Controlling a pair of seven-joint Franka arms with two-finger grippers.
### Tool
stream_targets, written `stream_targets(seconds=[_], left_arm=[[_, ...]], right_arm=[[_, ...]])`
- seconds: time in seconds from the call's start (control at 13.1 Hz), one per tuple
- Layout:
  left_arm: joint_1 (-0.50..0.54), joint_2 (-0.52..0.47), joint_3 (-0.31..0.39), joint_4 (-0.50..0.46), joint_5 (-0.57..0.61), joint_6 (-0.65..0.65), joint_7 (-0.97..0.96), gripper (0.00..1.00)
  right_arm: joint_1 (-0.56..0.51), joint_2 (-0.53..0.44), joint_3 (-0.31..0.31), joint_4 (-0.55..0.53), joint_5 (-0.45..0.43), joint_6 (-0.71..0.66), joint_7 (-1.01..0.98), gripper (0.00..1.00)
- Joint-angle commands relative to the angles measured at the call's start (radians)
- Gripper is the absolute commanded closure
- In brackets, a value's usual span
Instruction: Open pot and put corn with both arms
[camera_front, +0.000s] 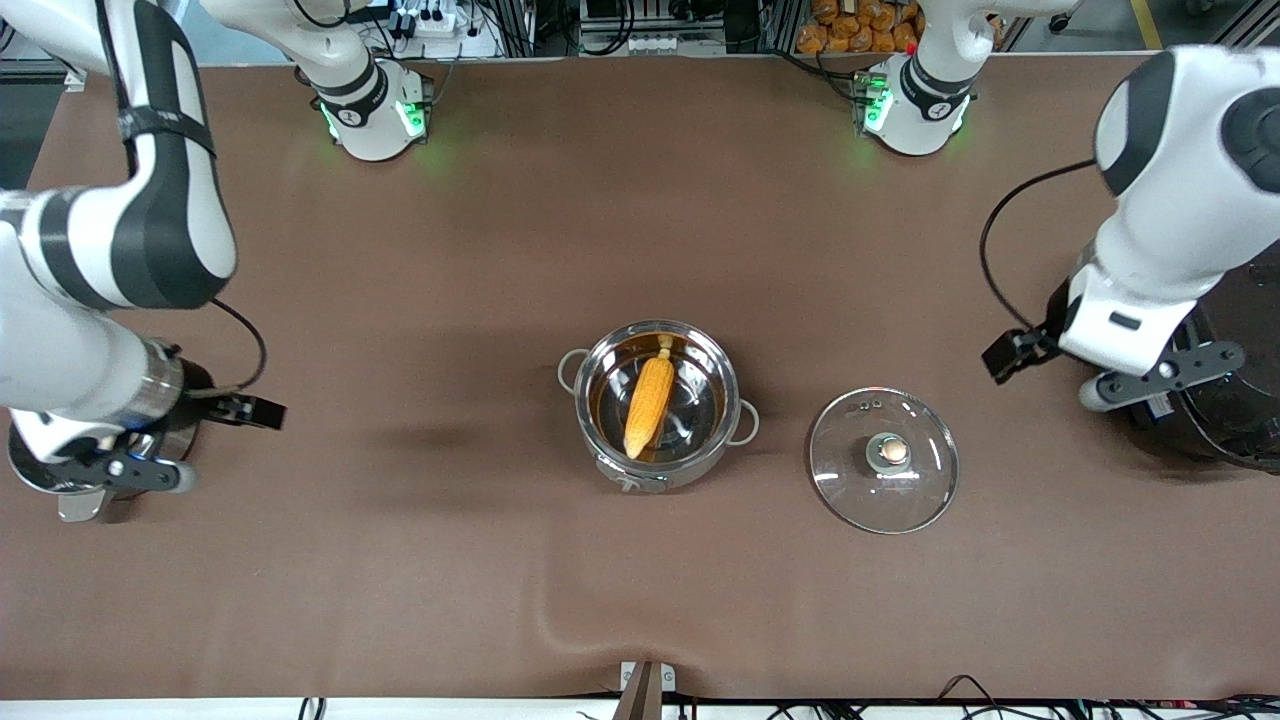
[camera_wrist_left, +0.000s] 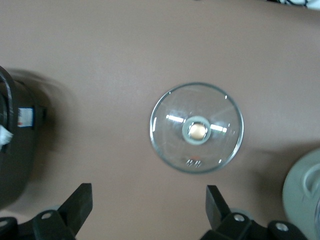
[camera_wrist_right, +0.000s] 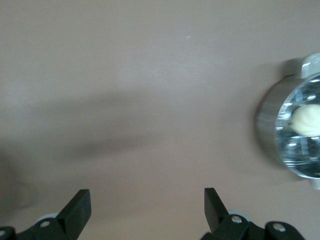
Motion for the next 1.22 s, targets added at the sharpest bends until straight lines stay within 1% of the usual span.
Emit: stream_targets(seconds=[0.0,0.15,0.23,0.3,0.38,0.53,0.61,0.76,0.99,1.14], left_arm=[[0.080,-0.094,-0.018,0.001,-0.096,-0.096,0.221,0.00],[0.102,-0.145,-0.039,0.012,-0.115,-0.188,0.338,0.00],[0.140,-0.155,-0.082,0.021,-0.114,-0.231,0.378,0.00],[0.158,-0.160,-0.108,0.062,-0.115,-0.268,0.402,0.00],[0.159,-0.159,-0.110,0.091,-0.115,-0.298,0.418,0.00],[0.154,-0.160,-0.113,0.099,-0.115,-0.306,0.447,0.00],[0.151,-0.162,-0.115,0.099,-0.115,-0.306,0.458,0.00],[0.148,-0.162,-0.115,0.099,-0.117,-0.308,0.456,0.00],[0.143,-0.148,-0.113,0.101,-0.117,-0.306,0.447,0.00],[0.143,-0.146,-0.124,0.101,-0.117,-0.306,0.444,0.00]], right_arm=[[-0.059,-0.210,0.017,-0.207,-0.027,0.035,-0.124,0.00],[-0.081,-0.335,0.016,-0.314,0.001,0.044,-0.144,0.00],[-0.083,-0.387,0.016,-0.360,0.003,0.046,-0.146,0.00],[-0.092,-0.437,0.016,-0.406,0.003,0.050,-0.146,0.00],[-0.093,-0.480,0.016,-0.448,0.003,0.062,-0.146,0.00],[-0.106,-0.540,0.014,-0.508,0.003,0.104,-0.146,0.00],[-0.119,-0.538,0.014,-0.500,0.003,0.099,-0.151,0.00],[-0.156,-0.498,0.014,-0.435,0.003,0.072,-0.204,0.00],[-0.165,-0.424,0.014,-0.309,0.004,-0.035,-0.215,0.00],[-0.170,-0.398,0.016,-0.287,0.004,-0.034,-0.215,0.00]])
